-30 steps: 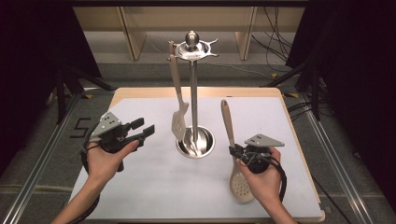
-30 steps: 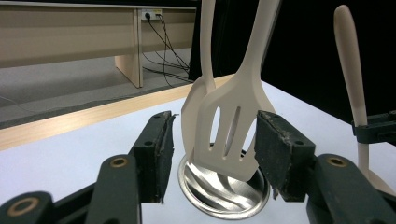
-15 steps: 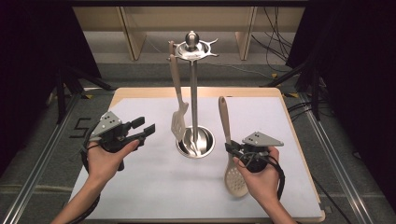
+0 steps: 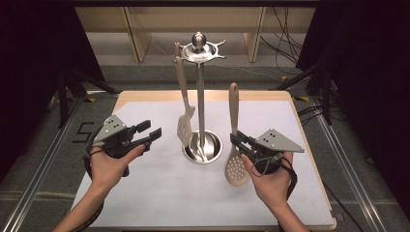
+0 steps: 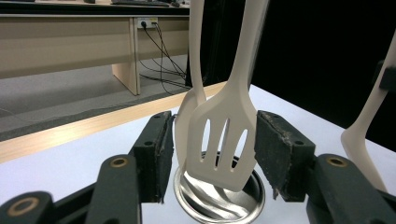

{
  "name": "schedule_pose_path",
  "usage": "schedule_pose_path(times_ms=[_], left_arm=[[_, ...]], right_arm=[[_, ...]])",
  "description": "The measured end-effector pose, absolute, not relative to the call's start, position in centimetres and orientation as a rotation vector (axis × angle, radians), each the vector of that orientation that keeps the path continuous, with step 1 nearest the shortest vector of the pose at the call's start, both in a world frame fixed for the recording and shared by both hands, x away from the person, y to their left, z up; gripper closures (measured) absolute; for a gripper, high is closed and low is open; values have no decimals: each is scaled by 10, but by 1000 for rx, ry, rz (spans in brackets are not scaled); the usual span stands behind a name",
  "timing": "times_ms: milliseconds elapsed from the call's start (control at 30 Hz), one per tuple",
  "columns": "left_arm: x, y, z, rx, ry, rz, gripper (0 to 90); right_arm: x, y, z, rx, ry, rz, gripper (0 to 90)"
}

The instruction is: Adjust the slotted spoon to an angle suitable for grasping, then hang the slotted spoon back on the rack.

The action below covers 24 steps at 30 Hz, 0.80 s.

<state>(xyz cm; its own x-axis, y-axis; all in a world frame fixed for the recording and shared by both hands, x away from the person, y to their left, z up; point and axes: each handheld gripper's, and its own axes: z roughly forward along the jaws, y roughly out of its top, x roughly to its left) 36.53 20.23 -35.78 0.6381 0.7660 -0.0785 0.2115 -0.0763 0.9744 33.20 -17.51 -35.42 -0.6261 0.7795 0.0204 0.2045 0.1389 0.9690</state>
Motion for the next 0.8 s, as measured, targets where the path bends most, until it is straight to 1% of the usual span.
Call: schedule_pose_path(times_ms=[267, 333, 667, 800], left_arm=[[361, 200, -353, 1610, 800, 562, 480], [360, 198, -353, 1610, 795, 558, 480], [352, 191, -348, 1605, 773, 554, 481], [348, 183, -340, 1595, 744, 547, 481]], right_arm=[[333, -170, -336, 858, 1821, 1568, 788], [330, -168, -335, 889, 1844, 1568, 788], [329, -167, -337, 846, 1816, 1548, 788], [326, -161, -339, 890, 1848, 1552, 788]])
